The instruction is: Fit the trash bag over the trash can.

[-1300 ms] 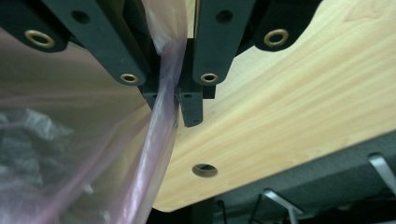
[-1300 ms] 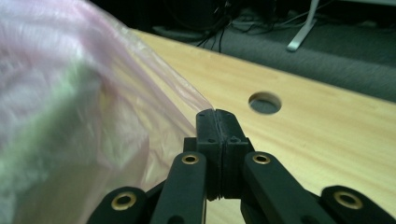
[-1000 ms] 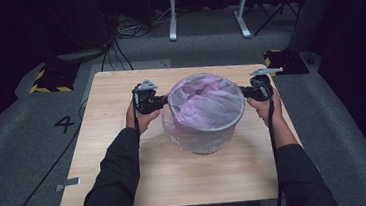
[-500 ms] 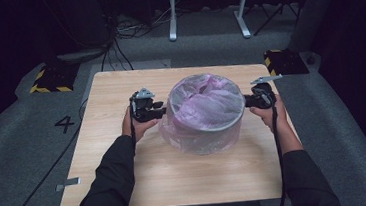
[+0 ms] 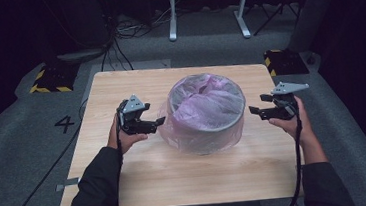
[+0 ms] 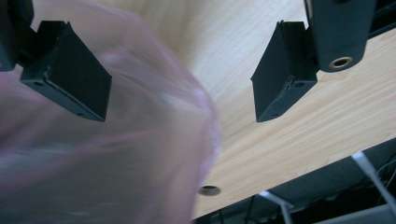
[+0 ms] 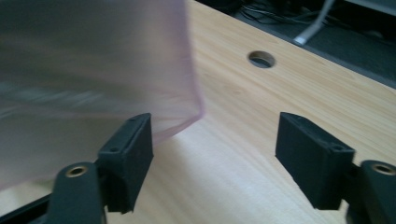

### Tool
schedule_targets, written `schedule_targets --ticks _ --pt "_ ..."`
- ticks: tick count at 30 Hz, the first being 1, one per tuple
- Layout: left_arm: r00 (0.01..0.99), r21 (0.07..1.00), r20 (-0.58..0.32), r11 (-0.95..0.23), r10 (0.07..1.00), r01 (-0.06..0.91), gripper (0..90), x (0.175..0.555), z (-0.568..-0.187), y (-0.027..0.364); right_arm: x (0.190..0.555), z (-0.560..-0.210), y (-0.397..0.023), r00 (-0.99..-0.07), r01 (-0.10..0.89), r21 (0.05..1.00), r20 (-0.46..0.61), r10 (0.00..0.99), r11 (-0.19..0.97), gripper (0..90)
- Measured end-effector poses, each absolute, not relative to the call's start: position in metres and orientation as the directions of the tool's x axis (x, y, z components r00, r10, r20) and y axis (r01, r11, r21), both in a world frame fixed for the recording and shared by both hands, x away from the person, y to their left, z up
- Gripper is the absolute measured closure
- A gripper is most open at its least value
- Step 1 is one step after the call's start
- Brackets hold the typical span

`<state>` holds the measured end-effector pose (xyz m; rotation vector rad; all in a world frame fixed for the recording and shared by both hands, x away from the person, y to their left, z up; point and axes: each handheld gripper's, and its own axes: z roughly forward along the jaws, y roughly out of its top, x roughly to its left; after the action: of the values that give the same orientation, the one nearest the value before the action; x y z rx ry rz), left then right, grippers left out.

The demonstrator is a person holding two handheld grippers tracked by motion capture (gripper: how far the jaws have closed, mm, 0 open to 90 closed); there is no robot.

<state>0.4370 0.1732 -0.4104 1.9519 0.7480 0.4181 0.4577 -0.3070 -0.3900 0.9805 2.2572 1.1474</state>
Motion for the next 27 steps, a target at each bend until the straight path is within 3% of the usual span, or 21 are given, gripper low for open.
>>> schedule_targets --ticks 7,14,20,21,23,27 --pt "0.797 0.871 0.048 -0.416 0.602 0.262 15.8 0.395 -0.414 0.162 0.411 -0.397 -0.29 -0.766 0.282 0.823 -0.116 0.632 0.493 17.4" --pt "0.828 0.853 0.045 -0.452 0.56 0.259 15.8 0.377 -0.431 0.15 0.389 -0.408 -0.27 -0.798 0.203 0.803 -0.196 0.571 0.56 16.6" --pt "0.838 0.829 0.011 -0.474 0.545 0.297 15.9 0.381 -0.446 0.138 0.385 -0.423 -0.254 -0.763 0.182 0.785 -0.268 0.588 0.593 19.2" --pt "0.834 0.829 0.013 -0.472 0.551 0.299 16.2 0.383 -0.448 0.136 0.387 -0.425 -0.253 -0.754 0.181 0.787 -0.274 0.597 0.59 20.4" --pt "0.831 0.829 0.023 -0.475 0.556 0.295 20.2 0.385 -0.449 0.135 0.388 -0.427 -0.253 -0.734 0.165 0.805 -0.286 0.617 0.57 32.9" --pt "0.824 0.835 0.047 -0.475 0.565 0.278 38.4 0.39 -0.452 0.134 0.389 -0.429 -0.256 -0.718 0.126 0.823 -0.309 0.623 0.554 57.4"
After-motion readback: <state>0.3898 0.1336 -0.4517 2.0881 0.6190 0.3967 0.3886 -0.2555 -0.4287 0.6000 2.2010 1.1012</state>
